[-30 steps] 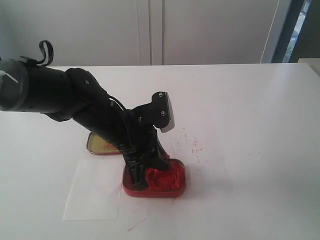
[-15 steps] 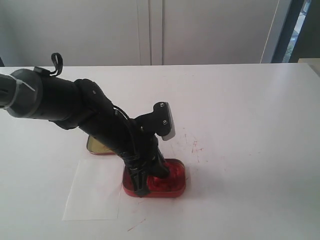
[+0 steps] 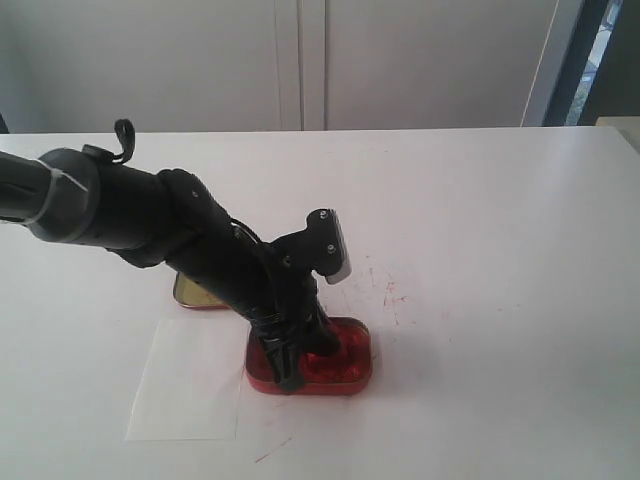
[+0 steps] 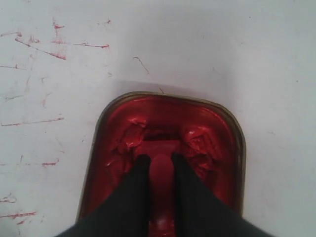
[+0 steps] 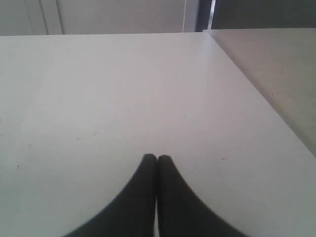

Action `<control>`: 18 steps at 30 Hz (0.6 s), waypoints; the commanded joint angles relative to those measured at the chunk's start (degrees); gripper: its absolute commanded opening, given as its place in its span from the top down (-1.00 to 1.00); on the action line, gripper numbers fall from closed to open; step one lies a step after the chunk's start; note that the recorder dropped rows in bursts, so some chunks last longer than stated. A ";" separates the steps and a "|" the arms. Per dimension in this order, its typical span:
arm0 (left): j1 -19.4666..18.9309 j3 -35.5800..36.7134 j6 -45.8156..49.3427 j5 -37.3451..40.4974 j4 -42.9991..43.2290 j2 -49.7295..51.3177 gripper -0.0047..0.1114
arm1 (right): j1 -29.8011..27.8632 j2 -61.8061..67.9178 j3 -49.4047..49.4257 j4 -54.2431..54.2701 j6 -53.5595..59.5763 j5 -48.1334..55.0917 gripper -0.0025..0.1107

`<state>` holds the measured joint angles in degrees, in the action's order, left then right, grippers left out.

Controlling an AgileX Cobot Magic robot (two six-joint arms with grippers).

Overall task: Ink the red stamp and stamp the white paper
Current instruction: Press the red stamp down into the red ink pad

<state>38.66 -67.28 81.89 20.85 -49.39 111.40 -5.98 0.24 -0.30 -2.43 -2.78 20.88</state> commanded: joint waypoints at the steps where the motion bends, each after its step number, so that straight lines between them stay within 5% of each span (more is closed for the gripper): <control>1: 0.29 0.53 0.14 -0.74 0.17 4.06 0.92 | 0.23 -0.24 0.30 -0.12 0.37 -0.84 0.96; 18: 0.29 0.53 -4.28 0.29 1.42 6.23 0.92 | 0.23 -0.24 0.30 -0.12 0.37 -0.84 0.96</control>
<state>38.66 -68.26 79.75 20.96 -52.00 114.01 -5.98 0.24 -0.30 -2.43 -2.78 20.88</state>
